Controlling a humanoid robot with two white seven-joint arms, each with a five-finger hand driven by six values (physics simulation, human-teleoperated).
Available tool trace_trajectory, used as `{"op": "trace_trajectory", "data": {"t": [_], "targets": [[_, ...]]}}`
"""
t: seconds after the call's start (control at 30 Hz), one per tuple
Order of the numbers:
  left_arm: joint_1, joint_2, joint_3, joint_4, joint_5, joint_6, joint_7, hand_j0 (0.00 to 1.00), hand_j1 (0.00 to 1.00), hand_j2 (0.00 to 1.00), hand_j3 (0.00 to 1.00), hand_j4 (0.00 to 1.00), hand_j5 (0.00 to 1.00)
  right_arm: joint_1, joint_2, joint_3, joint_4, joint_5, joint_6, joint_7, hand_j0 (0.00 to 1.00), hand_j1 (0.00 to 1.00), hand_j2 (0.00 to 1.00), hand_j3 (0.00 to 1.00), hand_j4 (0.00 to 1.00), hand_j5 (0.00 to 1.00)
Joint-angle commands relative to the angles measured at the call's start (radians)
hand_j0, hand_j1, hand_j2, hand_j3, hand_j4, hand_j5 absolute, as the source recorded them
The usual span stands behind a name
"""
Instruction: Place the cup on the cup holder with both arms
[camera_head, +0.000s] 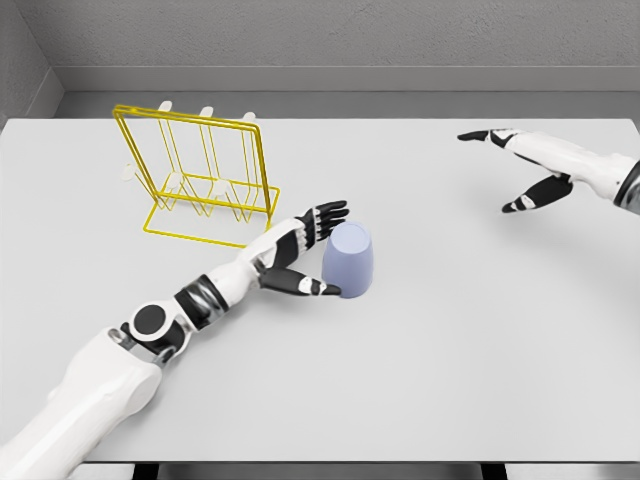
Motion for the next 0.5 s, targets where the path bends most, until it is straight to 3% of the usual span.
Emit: {"op": "trace_trajectory", "data": {"t": [0.0, 0.07, 0.47], "targets": [[0.000, -0.008, -0.002, -0.001, 0.000, 0.000, 0.001, 1.00, 1.00, 1.00, 1.00, 1.00, 1.00, 0.000, 0.002, -0.003, 0.021, 0.020, 0.002, -0.009, 1.00, 1.00, 1.00, 1.00, 1.00, 1.00], [0.000, -0.008, -0.001, 0.000, -0.006, 0.000, 0.001, 1.00, 1.00, 1.00, 1.00, 1.00, 1.00, 0.009, -0.003, -0.044, 0.029, 0.015, 0.002, -0.013, 1.00, 1.00, 1.00, 1.00, 1.00, 1.00], [0.000, -0.020, -0.007, 0.000, -0.006, 0.000, 0.001, 1.00, 1.00, 1.00, 1.00, 1.00, 1.00, 0.008, 0.006, -0.055, 0.025, 0.022, 0.002, -0.007, 1.00, 1.00, 1.00, 1.00, 1.00, 1.00]]}}
